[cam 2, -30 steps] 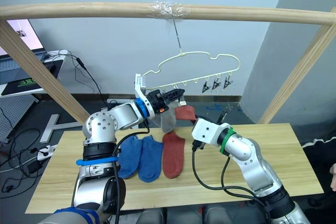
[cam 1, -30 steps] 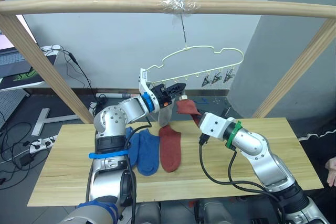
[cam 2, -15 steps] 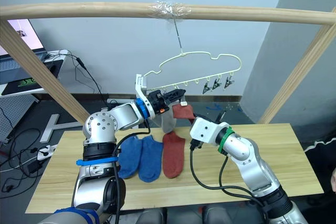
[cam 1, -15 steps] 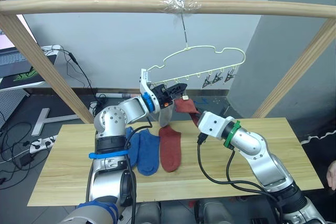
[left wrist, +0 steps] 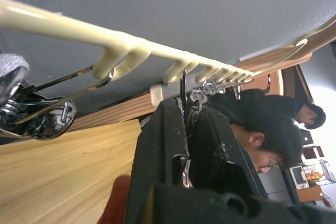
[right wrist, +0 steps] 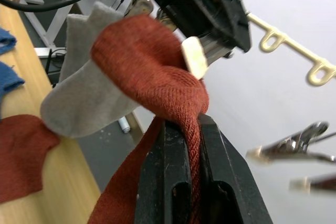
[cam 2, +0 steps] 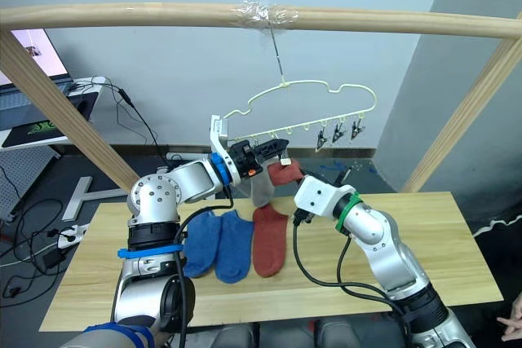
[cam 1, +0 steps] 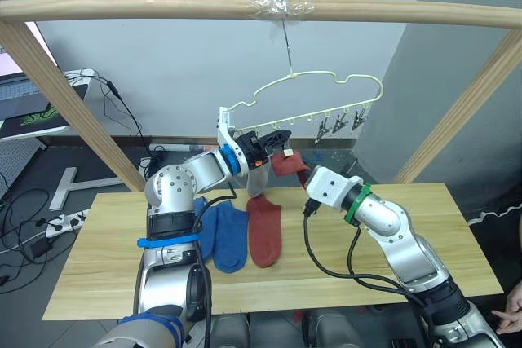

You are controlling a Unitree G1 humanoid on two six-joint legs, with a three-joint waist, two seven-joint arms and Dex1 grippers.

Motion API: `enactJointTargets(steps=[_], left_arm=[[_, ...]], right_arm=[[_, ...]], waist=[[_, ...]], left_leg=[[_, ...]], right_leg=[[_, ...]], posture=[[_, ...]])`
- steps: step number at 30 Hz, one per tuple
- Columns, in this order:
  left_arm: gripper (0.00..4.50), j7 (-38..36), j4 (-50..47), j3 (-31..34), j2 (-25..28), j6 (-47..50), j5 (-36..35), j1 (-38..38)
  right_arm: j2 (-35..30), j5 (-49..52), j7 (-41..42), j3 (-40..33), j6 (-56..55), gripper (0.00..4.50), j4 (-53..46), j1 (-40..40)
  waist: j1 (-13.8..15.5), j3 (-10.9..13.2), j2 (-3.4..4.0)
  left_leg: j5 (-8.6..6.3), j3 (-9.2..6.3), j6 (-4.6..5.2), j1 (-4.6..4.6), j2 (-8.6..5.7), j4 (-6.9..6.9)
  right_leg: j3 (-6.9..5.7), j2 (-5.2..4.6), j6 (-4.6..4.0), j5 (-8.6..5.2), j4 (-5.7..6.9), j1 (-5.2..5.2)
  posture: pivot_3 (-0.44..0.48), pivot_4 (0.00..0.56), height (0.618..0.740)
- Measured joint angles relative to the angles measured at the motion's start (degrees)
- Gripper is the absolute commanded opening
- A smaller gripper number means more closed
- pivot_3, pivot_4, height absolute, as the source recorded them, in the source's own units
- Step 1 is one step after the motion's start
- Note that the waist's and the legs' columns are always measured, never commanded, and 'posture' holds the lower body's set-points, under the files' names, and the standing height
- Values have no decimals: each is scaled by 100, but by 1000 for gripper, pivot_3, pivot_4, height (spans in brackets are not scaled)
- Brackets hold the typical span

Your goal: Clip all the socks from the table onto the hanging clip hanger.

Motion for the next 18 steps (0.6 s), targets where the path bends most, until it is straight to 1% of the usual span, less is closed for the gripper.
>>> enactJointTargets(steps=[4,6,7,14,15,16,18], left_arm=[[188,-10,-50,-45,13,-52,3,33],[904,-10,-52,-67,9,-87,3,35],[1091,-13,-52,-68,-3,-120,2,34],[3195,-124,-66,-66,40,-166,-155,18],[3404,-126,-66,-65,54,-165,-166,18],[3796,-126,-66,-65,69,-165,-186,19],[4346,-118,-73,-62,83,-151,-215,20]], right_arm=[[0,-45,-3,-13,-32,8,0,1],[4,-54,-3,-13,-43,0,0,1],[8,-56,-3,-13,-45,0,0,1],[60,-46,12,-13,-36,0,0,11],[74,-42,12,-13,-28,0,4,15],[83,-36,14,-13,-17,0,22,18],[97,-19,14,-13,-7,0,108,21]], waist=[[1,0,0],[1,0,0],[1,0,0],[1,0,0],[1,0,0],[1,0,0],[2,0,0]], left_leg=[[0,-1,0,-12,0,0],[0,-4,-1,-19,0,1],[1,-6,-1,-22,0,1],[0,-7,-1,-21,0,1],[0,-7,-1,-21,0,1],[0,-7,-1,-21,0,1],[0,-7,-1,-21,0,2]], right_leg=[[-2,-1,0,0,-7,-6],[-4,-1,-1,1,-7,-12],[-6,-1,-1,1,-7,-14],[-7,-2,-1,1,-7,-14],[-7,-1,-1,1,-7,-14],[-7,-1,-1,1,-7,-14],[-7,-2,-1,1,-7,-13]], posture=[[70,134,740],[70,134,740],[70,133,740],[78,130,740],[78,130,740],[83,130,740],[83,130,740]])
